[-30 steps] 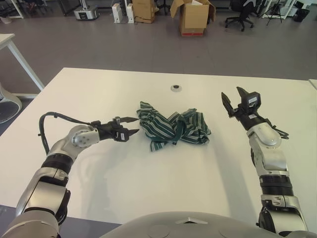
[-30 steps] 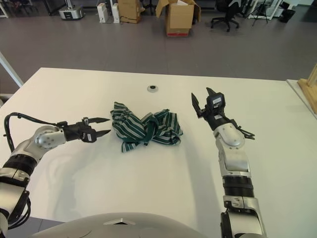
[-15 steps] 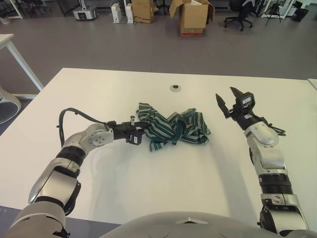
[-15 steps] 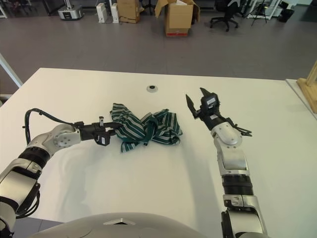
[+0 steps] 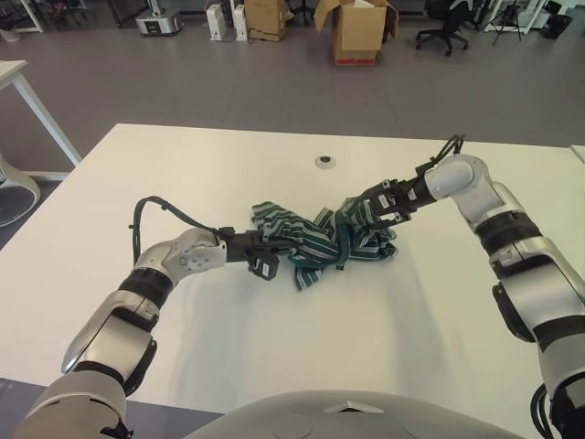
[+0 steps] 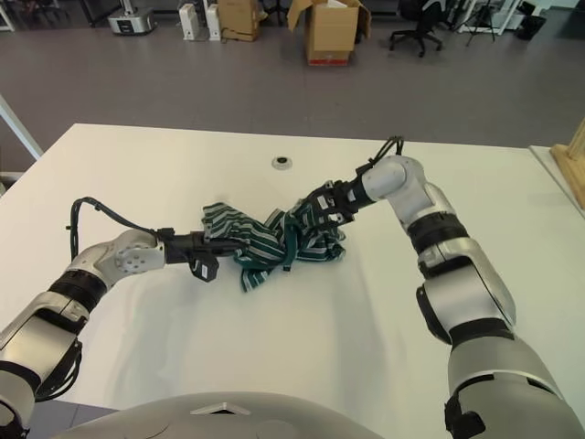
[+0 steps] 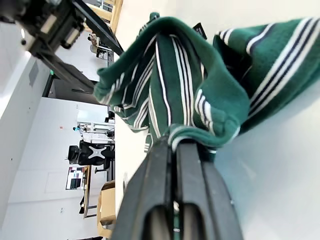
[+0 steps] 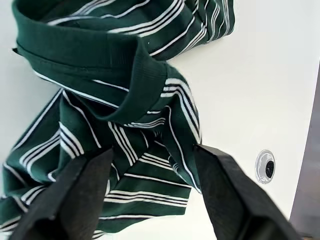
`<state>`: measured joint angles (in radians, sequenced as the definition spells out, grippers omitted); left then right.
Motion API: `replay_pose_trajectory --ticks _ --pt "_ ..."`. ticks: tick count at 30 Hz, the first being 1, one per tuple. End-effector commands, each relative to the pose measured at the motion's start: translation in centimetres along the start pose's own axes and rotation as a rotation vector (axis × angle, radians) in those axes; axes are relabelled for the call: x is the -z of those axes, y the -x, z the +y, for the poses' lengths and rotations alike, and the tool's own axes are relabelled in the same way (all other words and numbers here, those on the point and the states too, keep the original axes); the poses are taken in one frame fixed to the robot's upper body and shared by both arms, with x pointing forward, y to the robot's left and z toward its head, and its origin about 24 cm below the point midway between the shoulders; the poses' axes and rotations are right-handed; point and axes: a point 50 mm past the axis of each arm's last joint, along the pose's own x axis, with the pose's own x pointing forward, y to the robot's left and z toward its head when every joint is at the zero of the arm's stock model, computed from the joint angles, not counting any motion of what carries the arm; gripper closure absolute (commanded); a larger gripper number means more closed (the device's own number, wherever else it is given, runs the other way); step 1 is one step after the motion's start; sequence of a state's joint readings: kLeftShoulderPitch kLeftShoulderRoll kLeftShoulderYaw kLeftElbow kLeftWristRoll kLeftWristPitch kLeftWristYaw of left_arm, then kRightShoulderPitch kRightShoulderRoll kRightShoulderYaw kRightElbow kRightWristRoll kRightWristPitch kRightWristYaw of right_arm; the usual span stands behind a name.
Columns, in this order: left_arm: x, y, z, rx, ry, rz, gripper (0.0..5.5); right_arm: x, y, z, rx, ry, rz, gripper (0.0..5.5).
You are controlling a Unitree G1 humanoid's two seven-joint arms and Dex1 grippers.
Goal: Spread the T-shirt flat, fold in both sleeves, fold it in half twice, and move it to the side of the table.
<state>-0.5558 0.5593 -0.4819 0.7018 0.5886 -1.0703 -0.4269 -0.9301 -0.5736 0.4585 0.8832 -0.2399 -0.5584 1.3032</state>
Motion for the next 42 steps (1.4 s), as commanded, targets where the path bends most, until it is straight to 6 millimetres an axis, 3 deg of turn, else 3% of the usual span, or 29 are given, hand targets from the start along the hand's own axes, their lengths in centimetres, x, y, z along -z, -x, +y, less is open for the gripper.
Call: replay_pose_trajectory --ticks 1,7,12,16,23,26,30,35,39,42 --pt "-0.4 -0.6 -0.2 0.002 0.006 -0.015 5.49 -1.4 0.1 -2.1 -0.023 0.096 0.019 2.53" --pt "-0.9 -1.1 -0.5 0.001 0.014 -0.027 5.49 -2.0 0.3 -3.2 -0.036 0.147 0.03 2.53" --pt "-1.2 -1.4 -0.6 -0.005 0.016 -0.039 5.5 -1.2 -1.8 -1.3 -0.168 0.166 0.076 3.35" --pt "-1.2 -1.5 -0.6 -0.009 0.017 -0.039 5.5 -0.9 -2.5 -1.1 -0.118 0.1 0.051 4.05" --pt "-1.0 -0.9 -0.3 -0.008 0.009 -0.028 5.5 0.1 -1.7 -0.8 -0.093 0.071 0.066 5.44" --pt "-0.1 0.2 1.1 -0.101 0.061 0.01 5.5 1.1 -0.6 -0.2 -0.047 -0.015 0.024 5.48" --pt "1.9 3.7 6.7 -0.439 0.281 0.05 5.5 2.0 4.0 -1.7 0.246 -0.294 -0.172 5.48" --pt "1.5 5.6 12.4 -0.592 0.519 -0.15 5.5 2.5 11.2 -3.4 0.605 -0.629 -0.548 5.48" --pt "-0.6 8.6 20.4 -0.755 0.465 -0.3 5.5 -1.0 18.9 -3.4 0.83 -0.67 -1.059 5.48" --pt "-2.7 10.9 24.4 -0.798 0.391 -0.377 5.5 -4.2 22.3 -2.6 0.887 -0.607 -1.201 5.48"
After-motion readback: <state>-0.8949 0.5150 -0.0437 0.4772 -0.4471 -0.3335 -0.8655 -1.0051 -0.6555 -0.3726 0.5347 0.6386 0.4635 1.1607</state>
